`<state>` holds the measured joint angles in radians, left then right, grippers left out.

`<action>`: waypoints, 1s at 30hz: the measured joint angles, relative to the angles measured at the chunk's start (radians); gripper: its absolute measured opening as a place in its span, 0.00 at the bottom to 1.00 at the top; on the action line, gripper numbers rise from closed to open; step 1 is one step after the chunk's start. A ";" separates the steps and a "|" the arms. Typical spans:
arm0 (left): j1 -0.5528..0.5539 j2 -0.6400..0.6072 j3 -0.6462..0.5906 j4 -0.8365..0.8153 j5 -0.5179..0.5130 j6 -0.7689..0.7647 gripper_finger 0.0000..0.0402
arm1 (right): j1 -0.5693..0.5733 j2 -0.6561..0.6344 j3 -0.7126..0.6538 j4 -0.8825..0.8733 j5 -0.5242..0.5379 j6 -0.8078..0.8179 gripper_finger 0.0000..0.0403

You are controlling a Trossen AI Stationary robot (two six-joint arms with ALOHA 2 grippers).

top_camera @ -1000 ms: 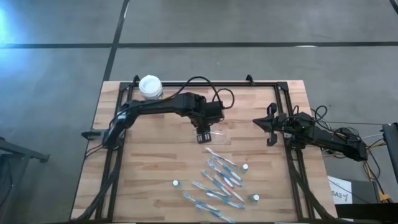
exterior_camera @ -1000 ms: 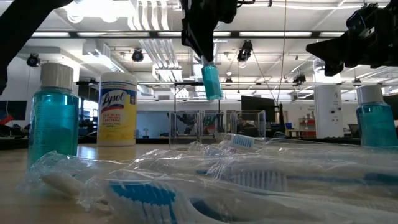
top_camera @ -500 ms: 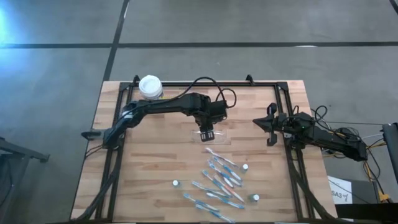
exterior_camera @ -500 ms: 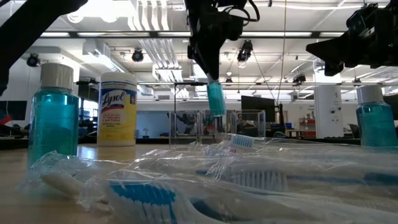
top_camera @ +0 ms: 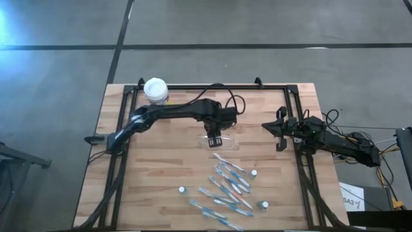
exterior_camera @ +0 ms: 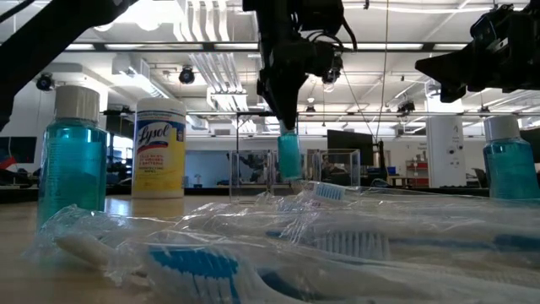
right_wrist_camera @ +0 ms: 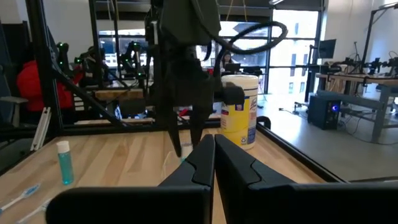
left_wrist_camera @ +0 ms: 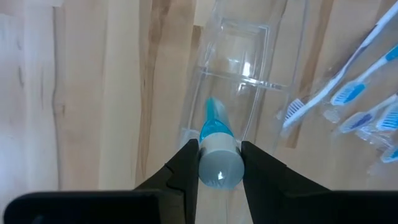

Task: Pick & Place toothbrushing station
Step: Put the blue mouthwash bottle into the middle compartment of the transparent organizer

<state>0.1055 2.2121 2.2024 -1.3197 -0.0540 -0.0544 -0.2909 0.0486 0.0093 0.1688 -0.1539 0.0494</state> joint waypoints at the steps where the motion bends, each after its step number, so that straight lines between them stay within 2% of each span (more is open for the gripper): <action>1: 0.000 0.005 0.000 -0.001 0.000 0.000 0.24 | 0.000 0.000 0.000 0.000 0.000 0.000 0.02; 22: 0.007 0.075 0.002 -0.004 -0.025 -0.002 0.24 | 0.000 0.000 0.000 0.000 0.000 0.000 0.02; 30: 0.008 0.077 0.000 0.001 -0.026 -0.005 0.33 | 0.000 0.000 0.000 -0.001 -0.001 0.000 0.02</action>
<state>0.1135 2.2891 2.2028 -1.3189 -0.0799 -0.0589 -0.2905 0.0486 0.0093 0.1680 -0.1547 0.0498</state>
